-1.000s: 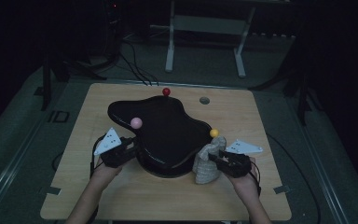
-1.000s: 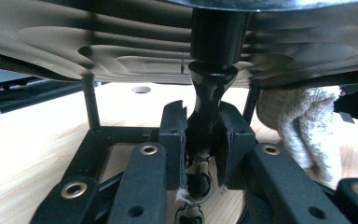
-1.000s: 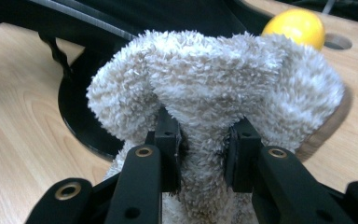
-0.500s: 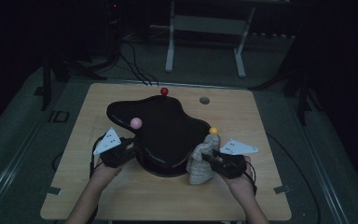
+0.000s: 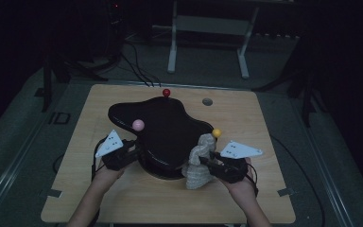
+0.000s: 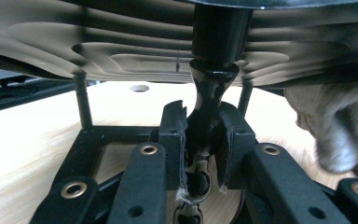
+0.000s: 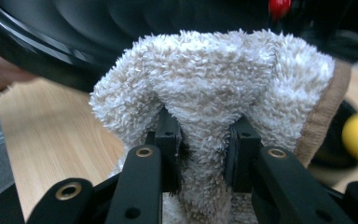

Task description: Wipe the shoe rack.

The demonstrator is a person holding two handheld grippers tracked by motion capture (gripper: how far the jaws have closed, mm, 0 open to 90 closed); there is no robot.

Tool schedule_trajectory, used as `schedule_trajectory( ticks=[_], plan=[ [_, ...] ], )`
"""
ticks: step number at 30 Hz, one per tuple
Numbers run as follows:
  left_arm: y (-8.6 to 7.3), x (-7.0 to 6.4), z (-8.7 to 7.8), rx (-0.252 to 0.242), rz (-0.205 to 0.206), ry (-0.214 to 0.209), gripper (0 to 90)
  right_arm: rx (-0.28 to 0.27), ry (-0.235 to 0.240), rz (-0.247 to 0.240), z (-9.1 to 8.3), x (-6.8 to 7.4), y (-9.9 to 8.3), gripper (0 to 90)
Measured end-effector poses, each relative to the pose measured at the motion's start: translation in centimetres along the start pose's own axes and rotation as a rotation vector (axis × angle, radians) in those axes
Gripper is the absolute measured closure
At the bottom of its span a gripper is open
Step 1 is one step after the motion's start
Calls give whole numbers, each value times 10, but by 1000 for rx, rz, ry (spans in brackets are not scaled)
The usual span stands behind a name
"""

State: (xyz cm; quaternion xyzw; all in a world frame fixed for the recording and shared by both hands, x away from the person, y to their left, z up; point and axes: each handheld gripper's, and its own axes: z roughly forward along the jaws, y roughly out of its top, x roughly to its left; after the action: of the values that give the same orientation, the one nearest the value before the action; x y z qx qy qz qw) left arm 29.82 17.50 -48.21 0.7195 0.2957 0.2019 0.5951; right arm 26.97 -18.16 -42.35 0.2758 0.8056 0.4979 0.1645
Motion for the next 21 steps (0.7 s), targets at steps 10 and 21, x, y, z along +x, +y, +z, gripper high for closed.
schedule_trajectory(
  ticks=[10,21],
  plan=[
    [0,-1,0,0,5,11,745,29,9,-19,1,11,-6,713],
    [-1,-2,0,-3,4,18,745,13,88,-43,-4,31,1,712]
  ],
)
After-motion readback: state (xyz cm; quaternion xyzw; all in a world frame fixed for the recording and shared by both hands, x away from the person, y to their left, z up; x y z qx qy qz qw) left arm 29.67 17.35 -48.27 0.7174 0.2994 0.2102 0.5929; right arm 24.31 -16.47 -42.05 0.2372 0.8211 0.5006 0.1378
